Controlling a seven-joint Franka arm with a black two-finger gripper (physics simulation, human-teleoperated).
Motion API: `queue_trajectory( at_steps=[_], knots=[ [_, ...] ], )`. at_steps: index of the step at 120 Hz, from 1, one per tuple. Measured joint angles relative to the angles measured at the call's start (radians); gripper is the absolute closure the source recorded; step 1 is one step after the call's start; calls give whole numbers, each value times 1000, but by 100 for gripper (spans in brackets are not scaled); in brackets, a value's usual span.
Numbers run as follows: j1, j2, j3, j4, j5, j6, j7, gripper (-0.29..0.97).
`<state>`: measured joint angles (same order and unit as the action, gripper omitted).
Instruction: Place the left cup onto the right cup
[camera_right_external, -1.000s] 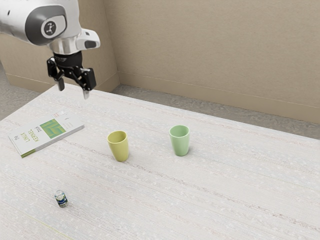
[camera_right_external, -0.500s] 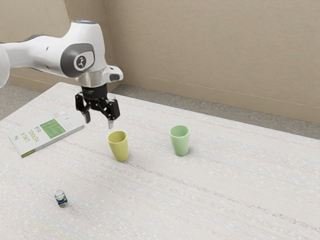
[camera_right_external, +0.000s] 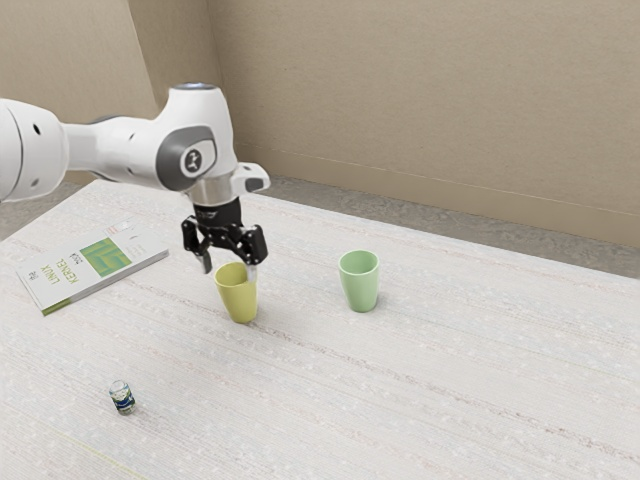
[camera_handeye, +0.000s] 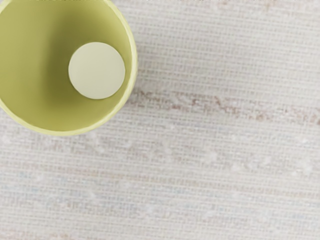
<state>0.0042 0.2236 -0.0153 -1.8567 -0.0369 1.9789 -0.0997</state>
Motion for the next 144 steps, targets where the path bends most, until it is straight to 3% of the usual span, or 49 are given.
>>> queue_trajectory(
  at_steps=[47,98,144],
  knots=[
    [-1,109,-8,43,3,103,1,0],
    [7,209,-6,143,5,134,2,0],
    [17,273,0,149,2,163,6,4]
  ],
)
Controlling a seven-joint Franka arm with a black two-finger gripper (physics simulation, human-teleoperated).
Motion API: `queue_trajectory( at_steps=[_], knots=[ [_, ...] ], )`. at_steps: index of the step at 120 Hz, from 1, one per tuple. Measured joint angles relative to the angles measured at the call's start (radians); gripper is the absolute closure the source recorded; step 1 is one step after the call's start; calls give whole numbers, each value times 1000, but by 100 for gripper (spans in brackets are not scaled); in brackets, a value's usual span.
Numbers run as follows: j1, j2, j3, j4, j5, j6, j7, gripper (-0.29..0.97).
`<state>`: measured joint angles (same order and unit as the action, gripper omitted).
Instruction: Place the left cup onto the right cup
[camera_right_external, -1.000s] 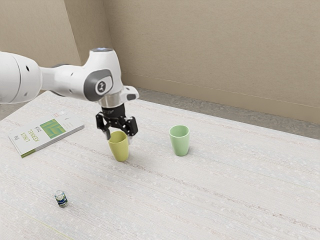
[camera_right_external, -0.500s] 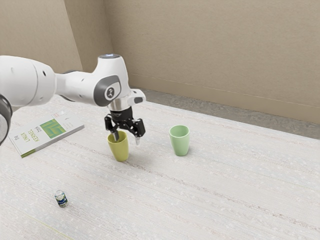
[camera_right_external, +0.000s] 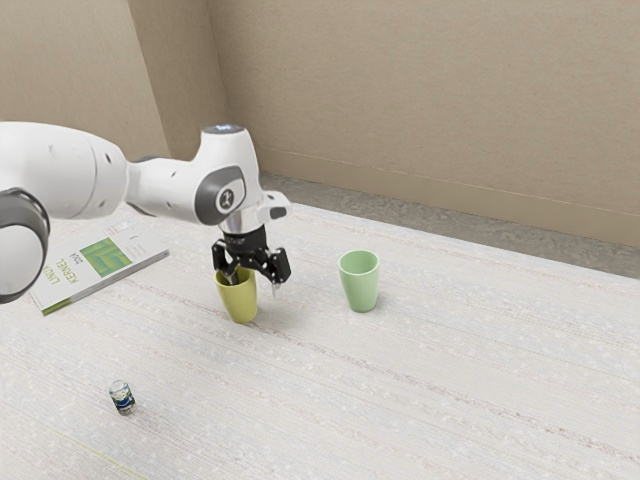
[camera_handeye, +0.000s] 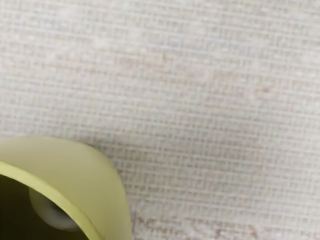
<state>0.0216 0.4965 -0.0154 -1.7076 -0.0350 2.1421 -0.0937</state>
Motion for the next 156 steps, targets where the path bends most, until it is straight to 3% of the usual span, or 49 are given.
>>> queue_trajectory(
  at_steps=[21,43,70,89,114,156],
  knots=[
    [4,-12,22,-5,2,3,1,48],
    [14,-23,29,-6,9,-8,7,68],
    [10,-46,29,-8,10,-24,10,75],
    [-26,-142,30,-20,19,-65,-2,77],
    [-118,-236,21,1,88,-144,-49,78],
    [-223,-59,-13,334,161,-240,-116,78]
  ],
)
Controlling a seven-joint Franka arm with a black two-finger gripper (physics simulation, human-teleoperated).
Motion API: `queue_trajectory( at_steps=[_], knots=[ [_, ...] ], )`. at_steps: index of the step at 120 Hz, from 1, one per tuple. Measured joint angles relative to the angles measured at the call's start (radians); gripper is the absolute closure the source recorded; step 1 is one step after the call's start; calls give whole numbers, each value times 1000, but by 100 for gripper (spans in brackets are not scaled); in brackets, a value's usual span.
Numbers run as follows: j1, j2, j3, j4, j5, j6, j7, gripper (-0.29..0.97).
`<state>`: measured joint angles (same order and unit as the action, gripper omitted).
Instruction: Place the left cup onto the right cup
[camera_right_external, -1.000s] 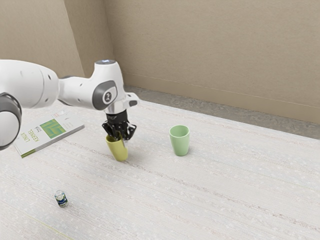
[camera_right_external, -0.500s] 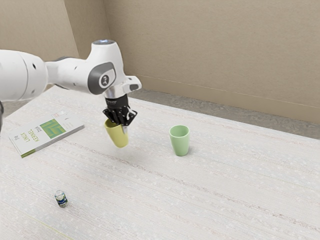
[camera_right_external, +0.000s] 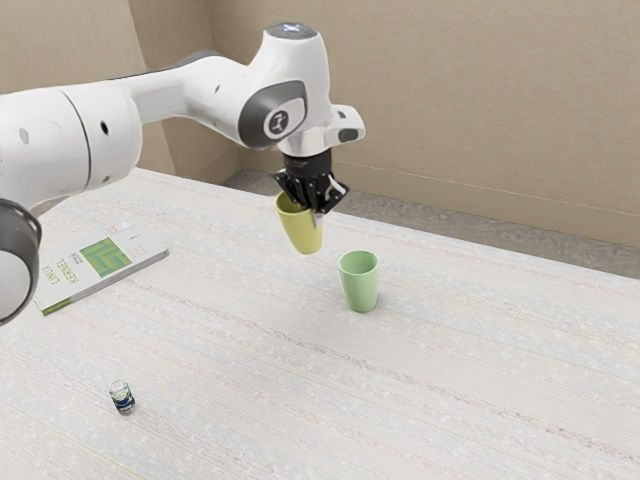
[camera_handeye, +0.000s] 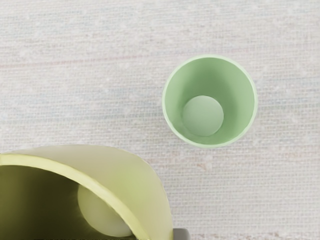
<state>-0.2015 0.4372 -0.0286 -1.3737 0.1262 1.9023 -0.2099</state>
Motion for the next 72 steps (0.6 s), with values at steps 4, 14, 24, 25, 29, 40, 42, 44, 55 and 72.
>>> queue_trajectory(
  at_steps=[4,14,24,25,29,40,42,44,55,72],
  knots=[
    [-5,23,-2,31,1,-7,-4,78],
    [-15,92,-5,125,3,-26,-14,78],
    [-21,167,-6,226,3,-49,-21,78],
    [-22,176,-7,236,3,-52,-21,78],
    [-24,208,-7,272,4,-64,-21,79],
    [-36,268,-1,332,5,-85,-21,79],
    [-37,280,0,345,5,-87,-21,79],
    [-38,290,0,357,5,-90,-20,79],
    [-42,318,3,388,6,-91,-17,79],
    [-46,331,4,395,7,-78,-12,79]
  ],
)
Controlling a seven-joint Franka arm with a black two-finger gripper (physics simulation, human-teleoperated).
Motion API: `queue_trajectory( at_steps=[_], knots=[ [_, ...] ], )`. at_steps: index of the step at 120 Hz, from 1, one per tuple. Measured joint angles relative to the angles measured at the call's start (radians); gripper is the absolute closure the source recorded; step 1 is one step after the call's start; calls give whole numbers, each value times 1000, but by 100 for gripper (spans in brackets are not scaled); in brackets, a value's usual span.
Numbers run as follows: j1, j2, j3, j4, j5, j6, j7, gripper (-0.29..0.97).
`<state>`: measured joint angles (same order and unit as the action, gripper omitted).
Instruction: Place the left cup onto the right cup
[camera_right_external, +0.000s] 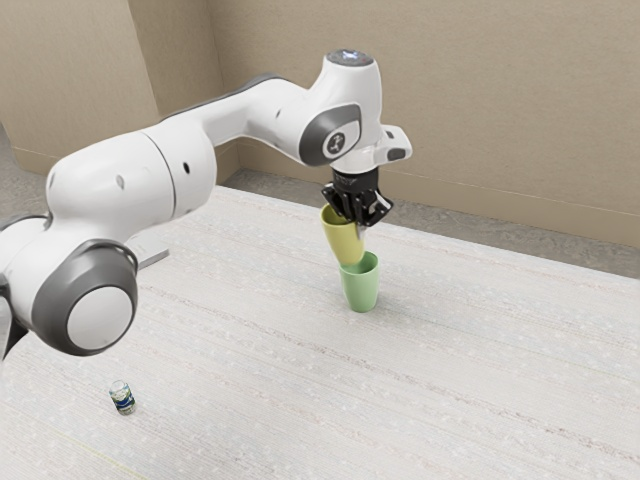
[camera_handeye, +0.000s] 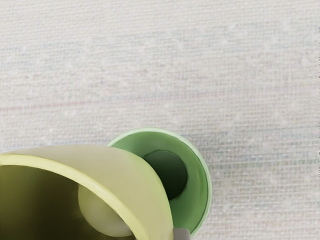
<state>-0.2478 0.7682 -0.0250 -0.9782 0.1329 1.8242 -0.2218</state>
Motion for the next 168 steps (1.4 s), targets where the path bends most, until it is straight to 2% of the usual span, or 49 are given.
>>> queue_trajectory(
  at_steps=[73,99,119,130,147,168],
  knots=[
    [-8,22,3,-9,-7,59,9,79],
    [-6,14,6,-35,-46,64,10,78],
    [-5,6,7,-43,-74,65,6,42],
    [-8,-31,21,-84,-79,64,4,27],
    [-19,-137,29,-187,-79,64,2,14],
    [-38,-295,30,-328,-79,58,1,6]
  ],
)
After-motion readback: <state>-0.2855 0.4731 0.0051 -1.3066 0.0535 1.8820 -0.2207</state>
